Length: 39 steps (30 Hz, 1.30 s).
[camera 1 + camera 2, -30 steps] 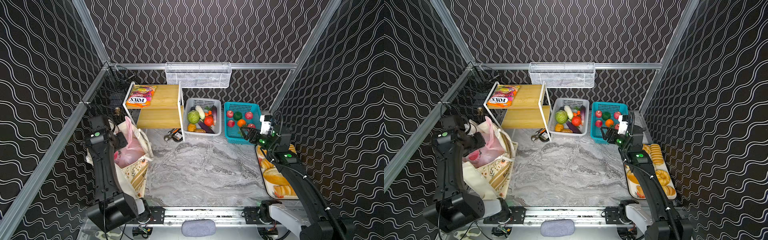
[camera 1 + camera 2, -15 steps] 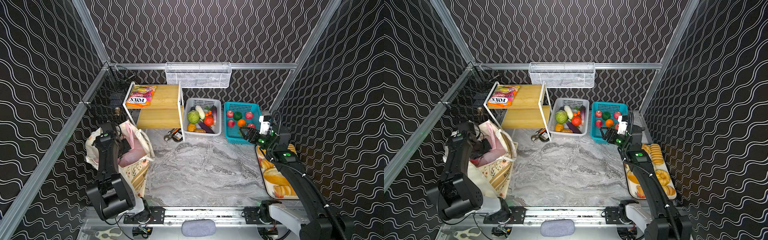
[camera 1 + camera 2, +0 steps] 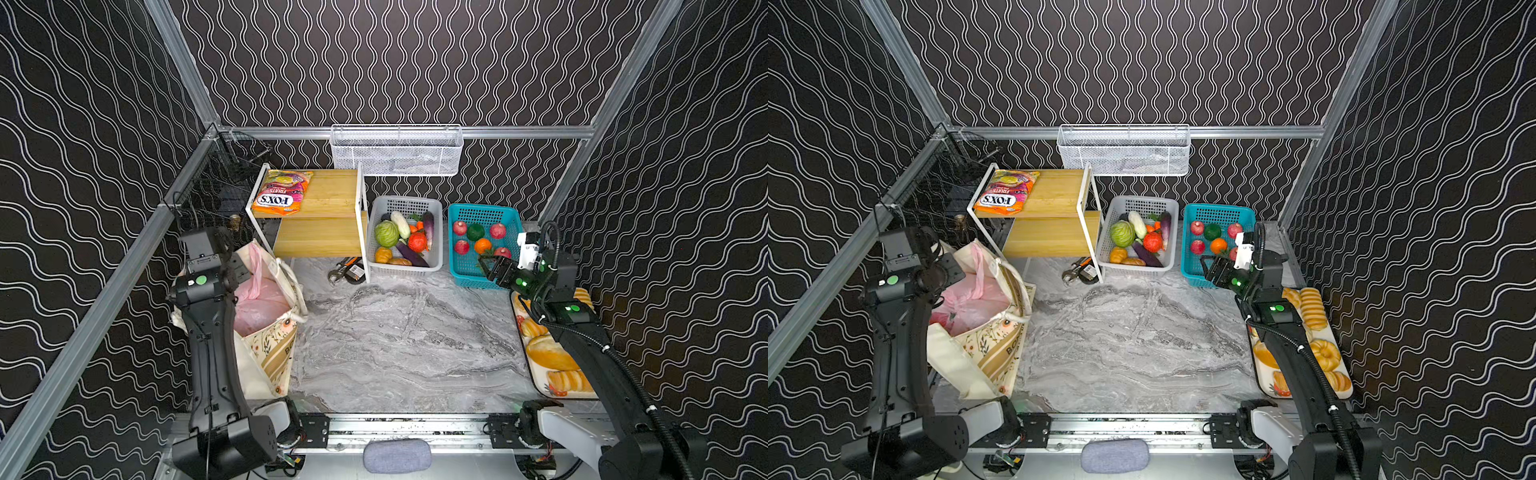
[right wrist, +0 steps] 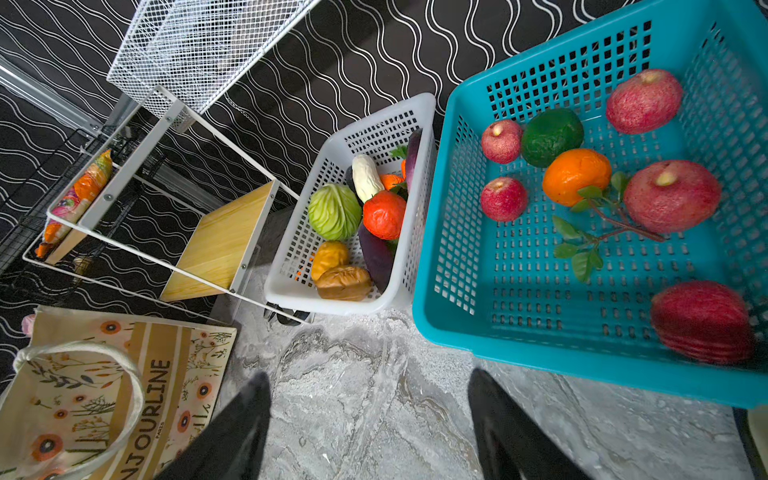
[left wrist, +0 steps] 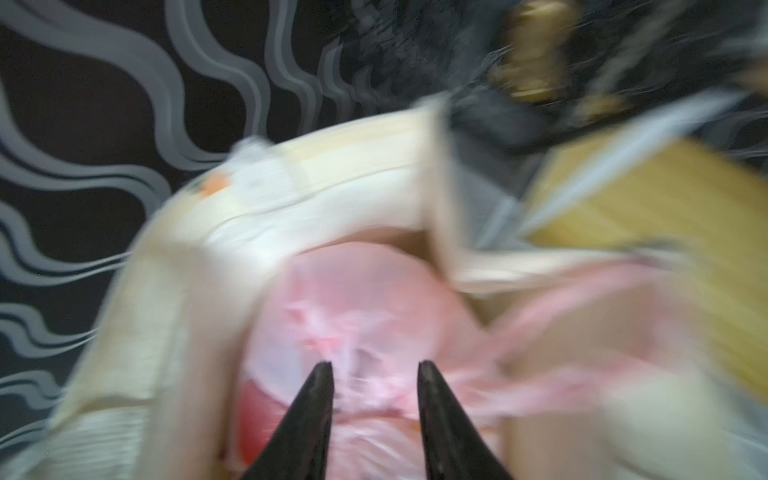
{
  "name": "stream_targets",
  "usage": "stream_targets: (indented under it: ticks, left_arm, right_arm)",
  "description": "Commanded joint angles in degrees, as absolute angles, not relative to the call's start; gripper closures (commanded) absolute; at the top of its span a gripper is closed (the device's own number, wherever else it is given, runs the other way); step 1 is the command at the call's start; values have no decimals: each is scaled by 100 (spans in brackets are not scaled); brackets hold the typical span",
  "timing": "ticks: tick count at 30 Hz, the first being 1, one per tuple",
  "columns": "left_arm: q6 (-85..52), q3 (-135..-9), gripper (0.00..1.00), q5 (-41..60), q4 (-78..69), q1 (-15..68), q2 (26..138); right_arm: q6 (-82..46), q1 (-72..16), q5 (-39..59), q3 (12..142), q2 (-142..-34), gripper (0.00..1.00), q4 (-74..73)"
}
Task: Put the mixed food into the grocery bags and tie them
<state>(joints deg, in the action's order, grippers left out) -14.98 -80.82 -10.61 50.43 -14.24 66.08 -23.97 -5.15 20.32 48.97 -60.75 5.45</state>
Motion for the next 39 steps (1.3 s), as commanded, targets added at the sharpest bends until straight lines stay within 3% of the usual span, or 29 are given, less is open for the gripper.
stream_targets:
  ticks: [1, 9, 14, 18, 24, 31, 37, 39]
  left_arm:
    - [-1651, -8252, 62, -861, 4838, -385, 6444]
    - [-1969, -7186, 65, 752, 3017, 2196, 6361]
    - [-1864, -6325, 62, 115, 2376, 3636, 7033]
    - [-1889, -5621, 64, -733, 2183, 3880, 7457]
    - [-2262, -4604, 66, -1823, 1901, 3653, 7454]
    - [-2447, -4313, 60, -1762, 2263, 1880, 7262]
    - [-2327, -4021, 55, -1701, 1861, 990, 6990]
    - [-2504, -3996, 52, -1260, 1750, 614, 7002]
  right_arm:
    - [-2452, -519, 1986, 4792, -6038, 24, 231]
    - [-2528, -518, 1950, 4745, -6189, 24, 152]
    - [-2604, -519, 1605, 4655, -6157, 24, 157]
    - [-2541, -519, 1028, 4495, -6087, 23, 176]
    - [-2202, -519, 200, 4458, -6121, 21, 440]
    - [-1757, -519, -704, 3643, -5965, 19, -565]
    - [-1459, -519, -1245, 2793, -5835, 19, -2013]
    - [-1321, -519, -1317, 2611, -5842, 19, -2360]
